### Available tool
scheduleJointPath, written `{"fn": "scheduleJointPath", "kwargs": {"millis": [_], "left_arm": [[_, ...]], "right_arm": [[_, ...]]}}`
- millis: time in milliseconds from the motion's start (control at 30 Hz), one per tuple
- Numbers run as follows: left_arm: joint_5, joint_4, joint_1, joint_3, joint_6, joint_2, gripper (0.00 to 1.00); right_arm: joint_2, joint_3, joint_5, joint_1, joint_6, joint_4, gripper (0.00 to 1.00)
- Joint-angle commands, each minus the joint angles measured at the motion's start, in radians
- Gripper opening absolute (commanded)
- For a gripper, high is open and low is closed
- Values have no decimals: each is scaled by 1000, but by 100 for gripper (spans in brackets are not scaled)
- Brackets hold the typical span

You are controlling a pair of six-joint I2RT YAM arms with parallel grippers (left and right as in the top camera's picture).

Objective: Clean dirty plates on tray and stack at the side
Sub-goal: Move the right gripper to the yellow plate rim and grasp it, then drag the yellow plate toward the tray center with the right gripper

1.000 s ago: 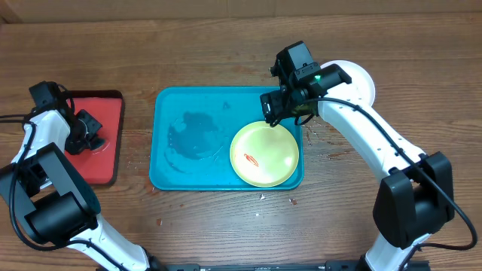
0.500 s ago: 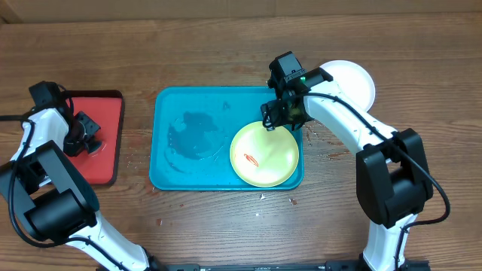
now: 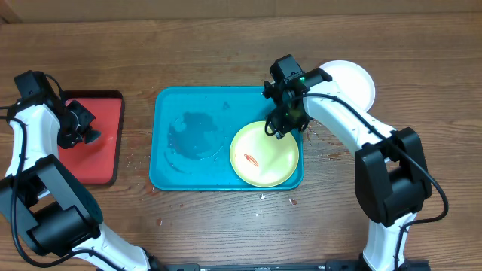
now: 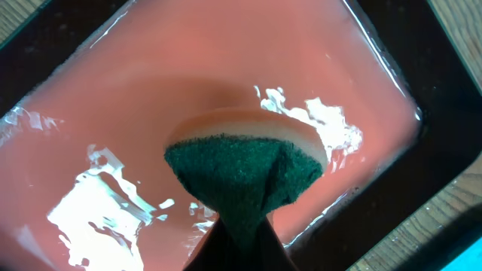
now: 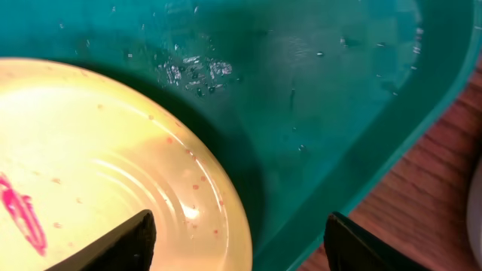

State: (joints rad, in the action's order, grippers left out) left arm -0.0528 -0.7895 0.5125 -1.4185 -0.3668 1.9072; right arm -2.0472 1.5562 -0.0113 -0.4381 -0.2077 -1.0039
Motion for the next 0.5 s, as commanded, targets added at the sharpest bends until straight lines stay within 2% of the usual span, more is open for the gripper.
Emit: {"fn": "scheduleJointPath", "kwargs": {"millis": [0, 167, 200, 333, 367, 400, 467], "left_arm": [[-27, -4, 4, -15, 5, -20, 4], [-27, -7, 4, -15, 8, -20, 4], [-27, -7, 4, -15, 8, -20, 4], [-27, -8, 4, -15, 9, -20, 4], [-27, -8, 4, -15, 10, -20, 4], [-27, -8, 4, -15, 13, -20, 4], [-27, -8, 4, -15, 13, -20, 4]], "right_arm": [[-55, 0, -58, 7, -89, 6, 71], [-74, 0, -72, 7, -89, 7, 69], [-77, 0, -72, 7, -89, 7, 65], [-102, 0, -72, 7, -85, 6, 42], [-104, 0, -72, 7, -79, 7, 34], [-106, 0, -72, 7, -61, 8, 17], [-106, 1, -72, 6, -21, 13, 5]]}}
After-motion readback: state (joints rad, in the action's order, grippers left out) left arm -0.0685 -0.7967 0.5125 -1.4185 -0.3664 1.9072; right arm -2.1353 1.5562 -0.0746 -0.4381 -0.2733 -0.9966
